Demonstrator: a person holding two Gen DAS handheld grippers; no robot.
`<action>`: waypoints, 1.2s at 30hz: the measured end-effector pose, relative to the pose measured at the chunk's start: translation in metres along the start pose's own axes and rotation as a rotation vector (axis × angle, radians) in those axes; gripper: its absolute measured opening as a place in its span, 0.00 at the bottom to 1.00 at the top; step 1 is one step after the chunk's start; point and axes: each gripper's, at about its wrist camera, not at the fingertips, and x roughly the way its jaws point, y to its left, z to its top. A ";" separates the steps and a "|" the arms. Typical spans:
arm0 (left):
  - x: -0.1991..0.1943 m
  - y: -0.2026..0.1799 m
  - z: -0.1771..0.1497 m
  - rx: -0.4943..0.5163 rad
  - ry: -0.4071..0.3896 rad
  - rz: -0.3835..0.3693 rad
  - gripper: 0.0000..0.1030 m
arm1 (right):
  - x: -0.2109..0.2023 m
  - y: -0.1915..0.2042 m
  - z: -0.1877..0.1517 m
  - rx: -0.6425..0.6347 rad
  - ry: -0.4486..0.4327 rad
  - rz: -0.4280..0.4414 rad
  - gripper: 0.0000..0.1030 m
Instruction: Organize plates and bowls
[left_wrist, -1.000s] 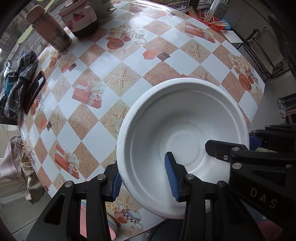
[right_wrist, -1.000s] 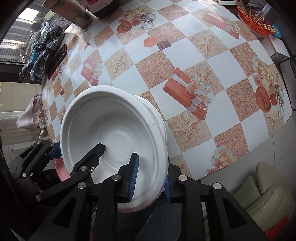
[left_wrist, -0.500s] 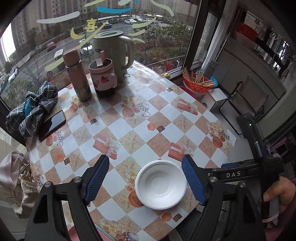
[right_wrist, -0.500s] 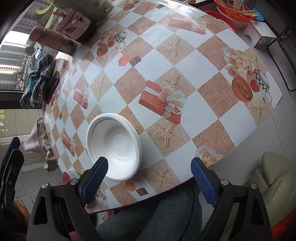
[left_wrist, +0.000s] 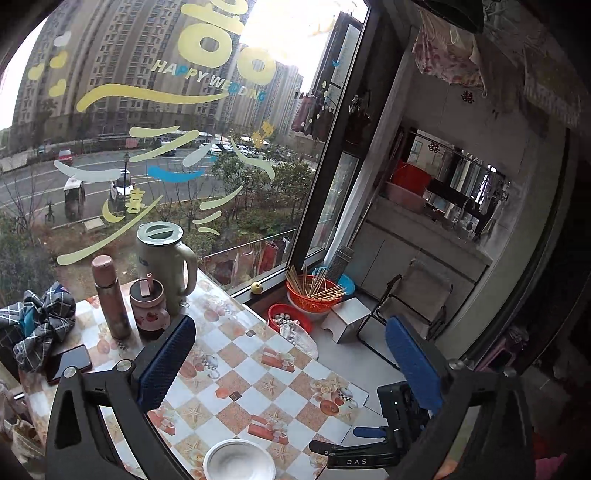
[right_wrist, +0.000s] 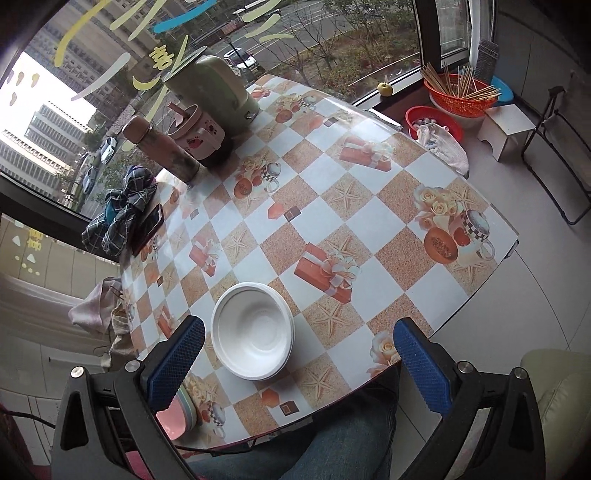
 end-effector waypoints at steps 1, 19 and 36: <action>-0.002 -0.002 0.002 -0.007 -0.006 -0.026 1.00 | -0.001 -0.002 -0.004 0.007 0.007 -0.002 1.00; 0.001 -0.069 -0.028 0.164 0.171 -0.248 1.00 | -0.004 -0.006 -0.011 0.015 0.018 -0.011 1.00; 0.004 -0.067 -0.032 0.135 0.244 -0.236 1.00 | -0.003 -0.009 -0.018 0.030 0.032 -0.010 1.00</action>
